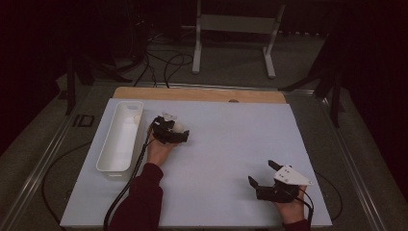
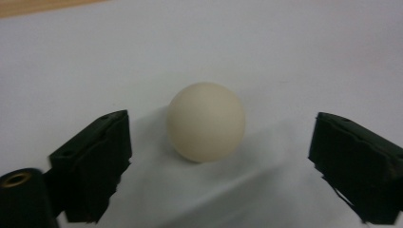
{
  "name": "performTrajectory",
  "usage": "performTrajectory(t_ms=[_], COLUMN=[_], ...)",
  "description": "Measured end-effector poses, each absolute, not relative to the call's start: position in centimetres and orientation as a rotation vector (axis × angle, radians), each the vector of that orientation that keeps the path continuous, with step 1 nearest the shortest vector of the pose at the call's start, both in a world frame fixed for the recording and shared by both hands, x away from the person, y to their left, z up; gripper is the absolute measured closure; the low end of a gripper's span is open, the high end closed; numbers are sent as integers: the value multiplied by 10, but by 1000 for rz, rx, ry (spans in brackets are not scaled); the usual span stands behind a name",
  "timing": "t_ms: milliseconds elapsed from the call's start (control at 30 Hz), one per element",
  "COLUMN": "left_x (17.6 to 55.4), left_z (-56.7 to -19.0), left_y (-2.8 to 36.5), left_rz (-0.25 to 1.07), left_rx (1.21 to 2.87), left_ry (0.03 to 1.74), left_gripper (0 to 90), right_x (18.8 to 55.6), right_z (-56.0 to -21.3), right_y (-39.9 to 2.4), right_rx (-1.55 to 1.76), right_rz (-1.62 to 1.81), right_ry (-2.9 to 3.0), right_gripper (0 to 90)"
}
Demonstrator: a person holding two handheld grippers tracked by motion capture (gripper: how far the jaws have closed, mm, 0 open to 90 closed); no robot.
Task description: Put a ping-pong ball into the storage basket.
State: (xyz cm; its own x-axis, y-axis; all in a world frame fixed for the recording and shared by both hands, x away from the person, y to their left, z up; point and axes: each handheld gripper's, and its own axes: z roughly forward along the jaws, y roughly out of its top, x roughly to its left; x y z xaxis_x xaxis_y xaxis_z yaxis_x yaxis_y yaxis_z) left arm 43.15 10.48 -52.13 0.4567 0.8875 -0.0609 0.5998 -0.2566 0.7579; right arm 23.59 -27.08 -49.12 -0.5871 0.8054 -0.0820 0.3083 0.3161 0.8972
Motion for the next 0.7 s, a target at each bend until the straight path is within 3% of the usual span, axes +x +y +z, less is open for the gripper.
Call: performTrajectory(t_ms=[233,700], left_x=[437,444], left_z=[-518,-524], left_y=[98,97], left_rz=[518,501], left_rx=[1972,1979], left_ry=[1242,1297], left_gripper=[196,464], right_x=[236,236], right_z=[-491,-491], right_y=[-271,-272], right_rx=[981,985], right_rz=[1233,1231], right_ry=[2057,2054], right_gripper=[84,84])
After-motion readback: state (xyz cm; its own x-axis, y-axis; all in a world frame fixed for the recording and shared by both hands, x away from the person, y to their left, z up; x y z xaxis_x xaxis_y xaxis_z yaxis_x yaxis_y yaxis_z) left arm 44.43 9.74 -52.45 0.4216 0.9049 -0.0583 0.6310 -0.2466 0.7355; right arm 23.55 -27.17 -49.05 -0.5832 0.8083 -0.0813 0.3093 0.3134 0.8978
